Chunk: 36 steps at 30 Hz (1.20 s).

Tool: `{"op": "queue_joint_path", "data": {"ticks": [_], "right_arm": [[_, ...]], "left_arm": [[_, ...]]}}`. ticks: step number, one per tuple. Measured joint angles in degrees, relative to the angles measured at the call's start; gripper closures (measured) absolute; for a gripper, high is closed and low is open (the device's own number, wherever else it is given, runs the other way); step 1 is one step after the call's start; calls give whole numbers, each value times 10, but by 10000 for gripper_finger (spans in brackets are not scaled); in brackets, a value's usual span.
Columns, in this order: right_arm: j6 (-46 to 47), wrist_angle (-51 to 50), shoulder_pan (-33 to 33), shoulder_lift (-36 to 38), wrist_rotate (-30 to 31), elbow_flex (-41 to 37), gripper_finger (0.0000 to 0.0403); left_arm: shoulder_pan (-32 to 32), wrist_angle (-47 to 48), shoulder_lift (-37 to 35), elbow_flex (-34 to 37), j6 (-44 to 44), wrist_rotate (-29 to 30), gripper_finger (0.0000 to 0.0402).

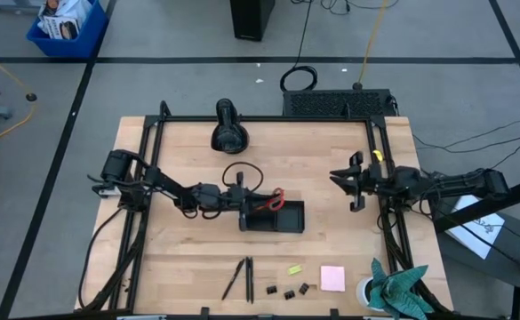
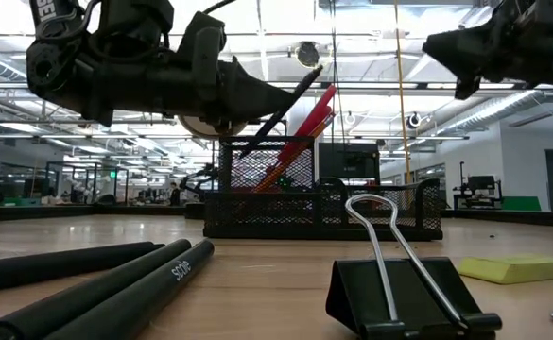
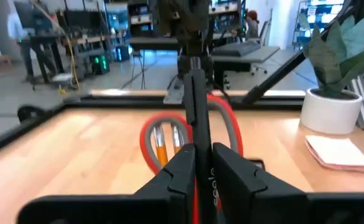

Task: Pick and place office supplies into organizer
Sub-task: Put the pen into the desk organizer, then put the left pen into the desk organizer

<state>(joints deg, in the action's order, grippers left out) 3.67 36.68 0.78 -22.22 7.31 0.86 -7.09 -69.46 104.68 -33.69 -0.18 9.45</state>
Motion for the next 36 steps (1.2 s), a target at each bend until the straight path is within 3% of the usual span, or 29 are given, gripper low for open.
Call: {"op": "queue_joint_path", "data": {"ticks": [9,12,14,17,19,22,28,33,36], "right_arm": [[2,-2,0,0,0,0,339],[2,-9,1,0,-1,0,339],[2,-15,1,0,-1,0,339],[0,-15,1,0,-1,0,339],[-6,-14,1,0,-1,0,339],[-28,-13,1,0,1,0,339],[-48,-10,0,0,2,0,339],[-60,1,0,0,2,0,339],[-59,26,0,0,1,0,339]], "left_arm": [[0,2,-2,0,34,0,277],[-8,22,-36,-10,50,-2,262],[-27,121,-84,-27,75,16,259],[-76,424,-145,-94,138,106,262],[-116,635,-151,-162,223,168,273],[-174,826,-122,-256,361,179,293],[-266,987,-3,-376,558,149,302],[-279,1067,77,-437,707,73,261],[-279,1062,108,-462,726,35,228]]}}
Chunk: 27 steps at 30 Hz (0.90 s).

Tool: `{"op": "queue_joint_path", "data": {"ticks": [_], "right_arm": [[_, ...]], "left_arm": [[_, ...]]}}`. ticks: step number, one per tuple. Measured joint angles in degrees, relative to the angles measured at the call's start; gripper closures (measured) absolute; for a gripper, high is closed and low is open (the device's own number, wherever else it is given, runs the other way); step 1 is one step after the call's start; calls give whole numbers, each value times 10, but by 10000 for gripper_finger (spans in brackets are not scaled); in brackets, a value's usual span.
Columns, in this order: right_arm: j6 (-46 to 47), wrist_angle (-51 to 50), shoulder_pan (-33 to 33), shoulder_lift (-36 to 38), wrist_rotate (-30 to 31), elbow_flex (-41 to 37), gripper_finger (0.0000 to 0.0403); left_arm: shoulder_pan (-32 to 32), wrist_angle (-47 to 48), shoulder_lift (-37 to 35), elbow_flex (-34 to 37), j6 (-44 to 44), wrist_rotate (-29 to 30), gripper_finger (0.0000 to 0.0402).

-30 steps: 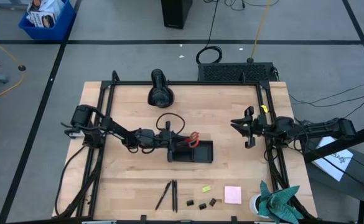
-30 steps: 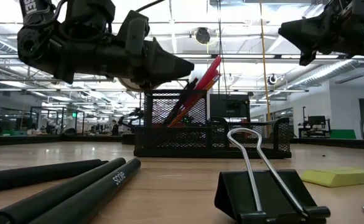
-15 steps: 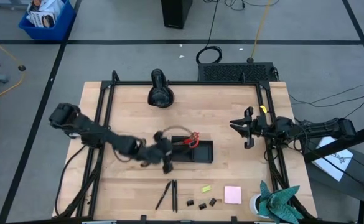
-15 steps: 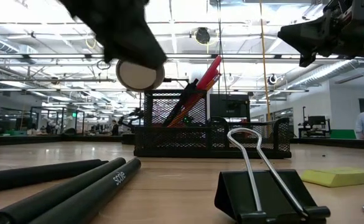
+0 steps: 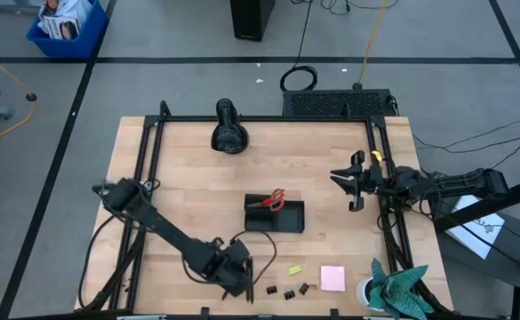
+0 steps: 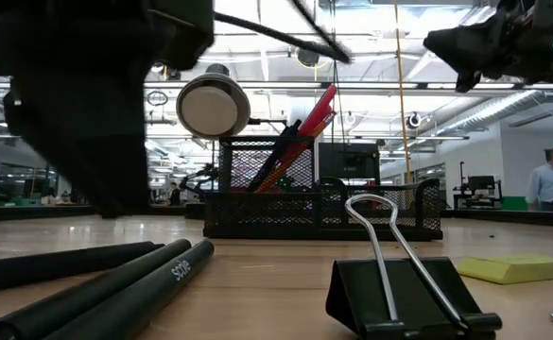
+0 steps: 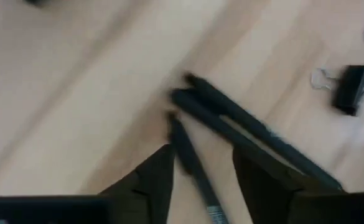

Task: Pick and place office supplies into organizer
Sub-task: Put the left pen into the desk organizer

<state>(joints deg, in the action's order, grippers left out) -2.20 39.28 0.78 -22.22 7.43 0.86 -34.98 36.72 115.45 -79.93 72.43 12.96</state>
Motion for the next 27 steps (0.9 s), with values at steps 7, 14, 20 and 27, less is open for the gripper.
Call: {"op": "queue_joint_path", "data": {"ticks": [7,14,20,27], "right_arm": [[20,36,0,0,-2,0,339],[10,47,0,0,-2,12,339],[-2,42,0,0,-2,13,339],[27,2,1,0,-2,13,339]], "left_arm": [[-2,14,43,-16,33,-41,180],[-20,41,74,-18,46,-41,214],[-28,50,75,-17,47,-33,308],[-29,59,75,-17,13,39,386]]}}
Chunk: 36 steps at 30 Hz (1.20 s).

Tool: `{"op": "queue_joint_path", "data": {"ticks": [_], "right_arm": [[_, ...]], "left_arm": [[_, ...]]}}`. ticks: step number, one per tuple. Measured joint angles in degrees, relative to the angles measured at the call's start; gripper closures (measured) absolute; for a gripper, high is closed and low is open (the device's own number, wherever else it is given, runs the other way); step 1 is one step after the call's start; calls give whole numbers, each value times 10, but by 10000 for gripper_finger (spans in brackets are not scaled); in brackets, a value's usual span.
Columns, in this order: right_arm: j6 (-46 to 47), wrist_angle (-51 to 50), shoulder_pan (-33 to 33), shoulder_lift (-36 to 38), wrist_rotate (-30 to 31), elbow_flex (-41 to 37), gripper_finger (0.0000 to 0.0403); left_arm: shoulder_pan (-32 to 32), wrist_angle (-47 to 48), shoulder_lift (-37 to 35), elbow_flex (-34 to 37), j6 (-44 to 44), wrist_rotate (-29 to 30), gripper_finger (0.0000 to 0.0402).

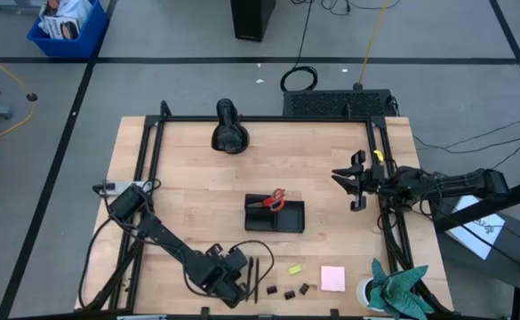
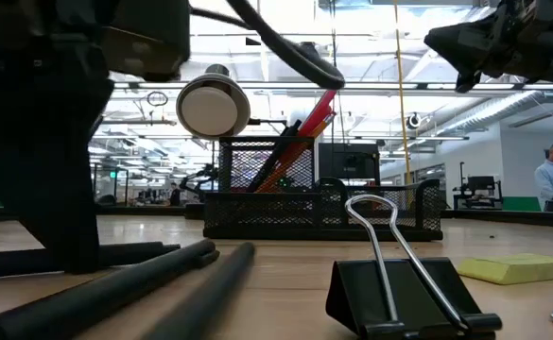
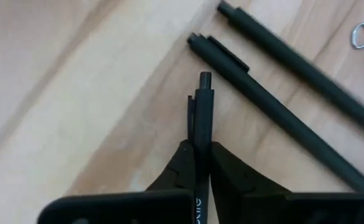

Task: Pick and place office supplies into organizer
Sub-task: Put the left pen into the desk organizer

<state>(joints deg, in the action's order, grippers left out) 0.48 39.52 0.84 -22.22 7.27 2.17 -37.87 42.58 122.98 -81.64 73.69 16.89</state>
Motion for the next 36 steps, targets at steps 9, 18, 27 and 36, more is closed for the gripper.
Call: {"op": "queue_joint_path", "data": {"ticks": [9,18,27,36], "right_arm": [[19,-4,0,0,0,0,339],[60,-30,0,-9,0,0,339],[64,-6,0,-16,0,0,339],[70,-5,0,-16,-46,0,339]], "left_arm": [[1,14,-32,12,-63,194,382],[3,-131,-124,7,-296,415,379],[70,-284,-189,6,-644,385,391],[182,-646,-243,164,-844,141,391]]}}
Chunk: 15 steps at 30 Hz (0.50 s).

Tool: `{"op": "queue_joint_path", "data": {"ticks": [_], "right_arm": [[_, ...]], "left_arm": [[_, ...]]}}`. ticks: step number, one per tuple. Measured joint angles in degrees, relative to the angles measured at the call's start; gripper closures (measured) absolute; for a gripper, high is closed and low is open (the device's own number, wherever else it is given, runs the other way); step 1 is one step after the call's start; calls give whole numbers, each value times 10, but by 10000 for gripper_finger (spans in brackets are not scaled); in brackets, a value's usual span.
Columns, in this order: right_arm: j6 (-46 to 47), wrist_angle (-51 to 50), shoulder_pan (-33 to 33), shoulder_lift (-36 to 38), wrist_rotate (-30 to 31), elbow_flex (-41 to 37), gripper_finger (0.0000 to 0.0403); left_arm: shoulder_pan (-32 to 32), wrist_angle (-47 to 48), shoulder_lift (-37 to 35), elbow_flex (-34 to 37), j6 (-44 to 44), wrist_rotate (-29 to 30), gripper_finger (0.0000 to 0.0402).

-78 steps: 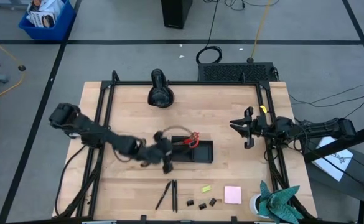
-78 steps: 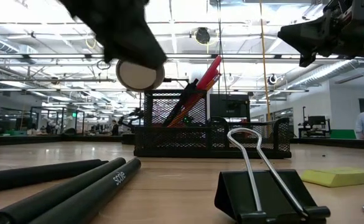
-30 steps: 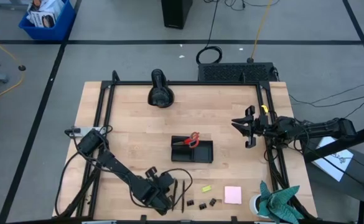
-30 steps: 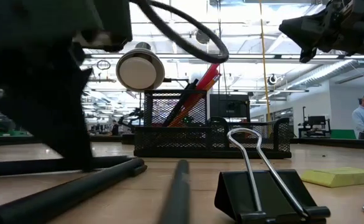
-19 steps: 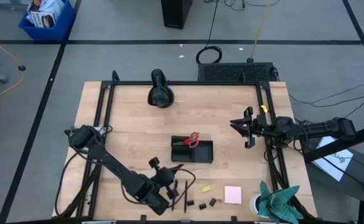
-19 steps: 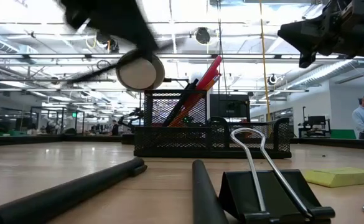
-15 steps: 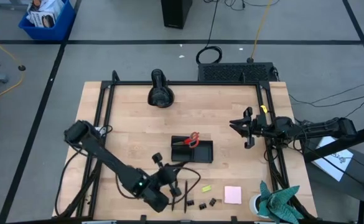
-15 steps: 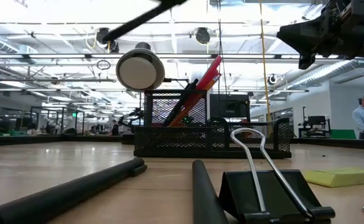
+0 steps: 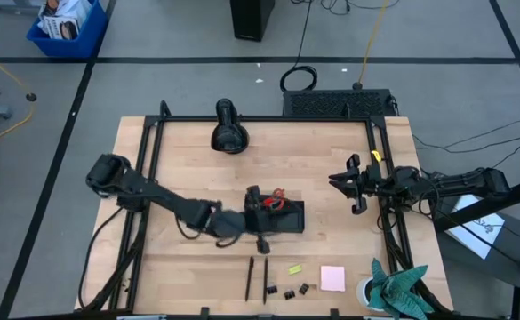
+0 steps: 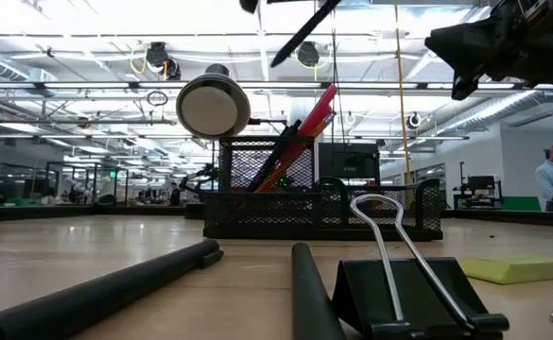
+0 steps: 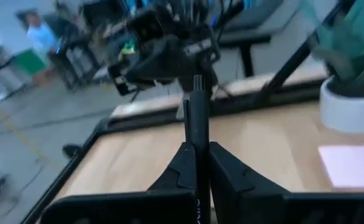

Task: Pick and place office supplies into organizer
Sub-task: Put the left pen into the desk organizer

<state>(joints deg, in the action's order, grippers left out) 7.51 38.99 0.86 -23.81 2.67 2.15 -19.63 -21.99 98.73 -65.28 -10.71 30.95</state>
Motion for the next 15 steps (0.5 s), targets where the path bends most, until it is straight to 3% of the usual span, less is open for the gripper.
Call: {"op": "queue_joint_path", "data": {"ticks": [7,11,15], "right_arm": [[-17,6,0,0,0,0,339],[-37,8,0,0,1,0,339],[-38,12,0,0,3,0,339]], "left_arm": [[57,-303,-37,194,22,-96,384],[87,-354,-27,246,65,-116,394],[95,-373,-6,250,69,-131,394]]}}
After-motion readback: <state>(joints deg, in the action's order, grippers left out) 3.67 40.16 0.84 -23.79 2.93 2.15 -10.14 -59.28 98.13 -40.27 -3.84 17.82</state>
